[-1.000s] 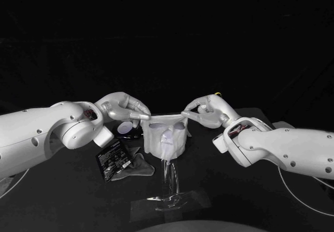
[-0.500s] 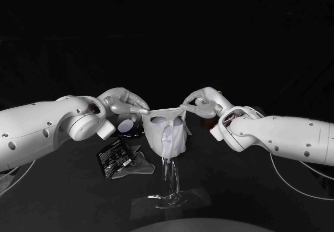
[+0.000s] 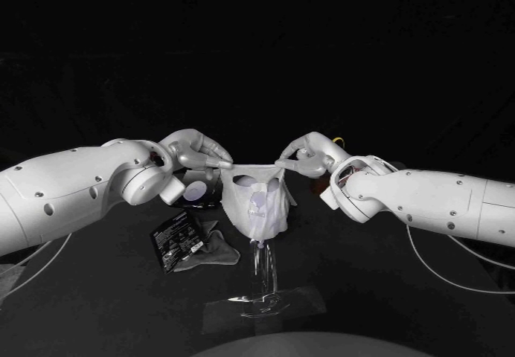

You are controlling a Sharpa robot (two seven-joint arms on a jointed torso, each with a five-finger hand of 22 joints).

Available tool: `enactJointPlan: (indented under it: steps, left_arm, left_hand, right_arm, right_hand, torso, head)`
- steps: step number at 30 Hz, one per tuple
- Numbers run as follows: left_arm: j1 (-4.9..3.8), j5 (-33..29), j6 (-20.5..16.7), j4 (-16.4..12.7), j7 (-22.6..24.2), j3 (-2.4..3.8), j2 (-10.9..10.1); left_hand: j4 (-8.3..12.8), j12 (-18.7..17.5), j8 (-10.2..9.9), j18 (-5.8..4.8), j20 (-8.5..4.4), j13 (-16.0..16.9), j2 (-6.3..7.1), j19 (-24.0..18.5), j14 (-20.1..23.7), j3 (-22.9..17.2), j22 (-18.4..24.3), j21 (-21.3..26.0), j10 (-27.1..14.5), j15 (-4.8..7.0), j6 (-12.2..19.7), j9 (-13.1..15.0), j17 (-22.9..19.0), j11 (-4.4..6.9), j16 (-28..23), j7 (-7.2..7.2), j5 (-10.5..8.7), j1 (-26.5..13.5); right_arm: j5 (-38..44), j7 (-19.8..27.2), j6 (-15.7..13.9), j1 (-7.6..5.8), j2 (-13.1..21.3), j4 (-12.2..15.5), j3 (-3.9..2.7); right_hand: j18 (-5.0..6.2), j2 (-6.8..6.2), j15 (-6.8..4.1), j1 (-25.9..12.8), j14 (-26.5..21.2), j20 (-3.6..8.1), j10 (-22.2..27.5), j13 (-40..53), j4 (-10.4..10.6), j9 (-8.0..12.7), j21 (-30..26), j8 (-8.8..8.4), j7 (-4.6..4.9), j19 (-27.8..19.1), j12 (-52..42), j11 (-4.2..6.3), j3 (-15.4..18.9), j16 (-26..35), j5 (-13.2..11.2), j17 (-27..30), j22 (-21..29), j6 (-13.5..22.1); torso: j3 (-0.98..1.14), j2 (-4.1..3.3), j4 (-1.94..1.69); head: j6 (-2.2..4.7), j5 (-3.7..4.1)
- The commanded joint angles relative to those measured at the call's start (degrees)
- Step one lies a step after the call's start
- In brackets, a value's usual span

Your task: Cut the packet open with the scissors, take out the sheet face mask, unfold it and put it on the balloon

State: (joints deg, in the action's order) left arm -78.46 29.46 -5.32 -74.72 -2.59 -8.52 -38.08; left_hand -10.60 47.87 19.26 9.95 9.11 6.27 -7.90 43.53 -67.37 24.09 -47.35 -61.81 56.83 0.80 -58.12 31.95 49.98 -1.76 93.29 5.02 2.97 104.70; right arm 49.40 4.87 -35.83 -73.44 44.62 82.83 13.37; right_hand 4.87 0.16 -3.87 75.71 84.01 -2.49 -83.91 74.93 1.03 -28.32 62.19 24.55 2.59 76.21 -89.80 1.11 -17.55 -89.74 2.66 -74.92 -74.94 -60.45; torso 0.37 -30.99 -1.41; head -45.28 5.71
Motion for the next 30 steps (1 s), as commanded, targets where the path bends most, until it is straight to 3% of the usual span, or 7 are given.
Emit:
enactJointPlan:
  steps: [1, 16, 30]
  left_arm:
    - [0.32, 0.44, -0.99, 1.86, -0.14, 0.04, 1.2]
    - [1.27, 1.51, -0.95, 9.04, 0.66, 0.09, 5.67]
    - [2.36, 2.14, -0.53, 14.37, 0.75, 0.16, 9.47]
  left_hand:
    - [0.08, -0.35, -0.28, 0.59, 0.04, -0.04, -8.39, 0.3, -0.39, 0.37, -0.09, -0.39, 0.46, -0.06, -0.41, 0.01, 0.04, -0.01, 0.16, -0.14, -0.17, 0.23]
    - [0.08, -0.49, -0.39, 0.58, -0.01, -0.12, -8.42, 0.33, -0.42, 0.38, -0.1, -0.42, 0.36, -0.06, -0.35, -0.02, -0.03, -0.01, 0.18, -0.1, -0.17, 0.35]
    - [0.08, -0.61, -0.5, 0.57, -0.05, -0.18, -8.45, 0.35, -0.58, 0.38, -0.12, -0.44, 0.25, -0.07, -0.28, -0.05, 0.19, -0.04, 0.16, -0.05, -0.17, 0.42]
  right_arm:
    - [1.95, -2.37, 0.05, -0.01, -0.95, -1.37, -0.04]
    - [2.42, -5.12, -1.46, 0.07, -3.81, -5.94, -0.15]
    - [1.62, -8.13, 4.99, 0.06, -5.82, -9.87, -0.34]
  right_hand:
    - [0.82, 0.18, -0.42, 0.14, 5.99, 0.14, -6.09, 15.07, 0.07, -8.03, -0.44, 1.38, -0.35, -0.38, -0.2, 0.44, -0.3, -0.26, 0.13, -15.08, -6.94, 0.05]
    - [0.84, 0.2, -0.42, 0.09, 5.99, 0.15, -6.09, 15.07, 0.11, -8.05, -0.53, 1.38, -0.35, -0.42, -0.2, 0.43, -0.32, -0.26, 0.14, -15.08, -6.91, 0.08]
    - [0.97, 0.25, -0.42, -0.03, 5.99, 0.17, -6.09, 15.07, 0.22, -8.08, -1.22, 1.4, -0.33, -0.75, -0.2, 0.42, -0.36, -0.26, 0.13, -15.08, -6.71, 0.13]
  torso:
    - [0.05, 0.01, 0.07]
    - [0.09, 0.16, -0.02]
    - [0.11, 0.23, 0.07]
  head:
    - [-0.03, -0.03]
    - [-0.21, 0.04]
    - [-0.18, -0.04]
